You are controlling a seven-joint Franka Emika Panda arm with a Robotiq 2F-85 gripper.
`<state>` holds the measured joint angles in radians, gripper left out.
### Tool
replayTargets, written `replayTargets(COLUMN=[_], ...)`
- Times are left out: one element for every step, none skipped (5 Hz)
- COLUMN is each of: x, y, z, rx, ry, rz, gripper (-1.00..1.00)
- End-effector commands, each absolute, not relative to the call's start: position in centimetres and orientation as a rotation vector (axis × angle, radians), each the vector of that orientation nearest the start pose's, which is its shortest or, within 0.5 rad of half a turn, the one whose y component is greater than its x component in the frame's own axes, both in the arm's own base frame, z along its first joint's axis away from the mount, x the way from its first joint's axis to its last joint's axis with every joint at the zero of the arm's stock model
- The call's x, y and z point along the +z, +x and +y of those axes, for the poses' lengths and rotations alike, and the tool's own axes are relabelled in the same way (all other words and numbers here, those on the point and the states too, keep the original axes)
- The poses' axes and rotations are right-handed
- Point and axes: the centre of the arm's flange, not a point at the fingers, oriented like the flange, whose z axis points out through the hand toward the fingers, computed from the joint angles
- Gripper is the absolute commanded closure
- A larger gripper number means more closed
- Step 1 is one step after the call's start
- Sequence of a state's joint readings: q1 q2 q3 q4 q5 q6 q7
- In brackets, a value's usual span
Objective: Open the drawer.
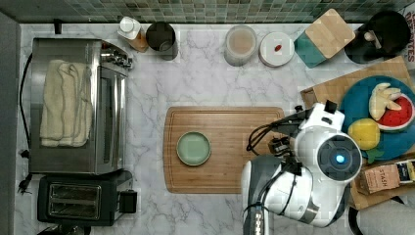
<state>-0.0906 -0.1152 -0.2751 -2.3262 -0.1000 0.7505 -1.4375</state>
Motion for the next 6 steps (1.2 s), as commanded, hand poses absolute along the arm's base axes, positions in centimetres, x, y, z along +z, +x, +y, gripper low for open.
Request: replayTargets(x=[36.6,34.6,32.6,31.4,30.8,29.6], y=[44.6,43.9,42.7,41.6,40.6,40.0], z=[-22.5,-23.6,-24.5,-24.8,-24.9,-25.1], rx=[-0.185,-0.174,-0.178,-0.166,-0.134,-0.163], ry=[-3.176,-3.181,-3.175,-3.185,-3.187,-3.194], rz=[-0.715,-0.703,-0.676,-0.608,-0.555,-0.556], gripper=[-1.0,-1.0,-1.0,-1.0,-1.0,-1.0])
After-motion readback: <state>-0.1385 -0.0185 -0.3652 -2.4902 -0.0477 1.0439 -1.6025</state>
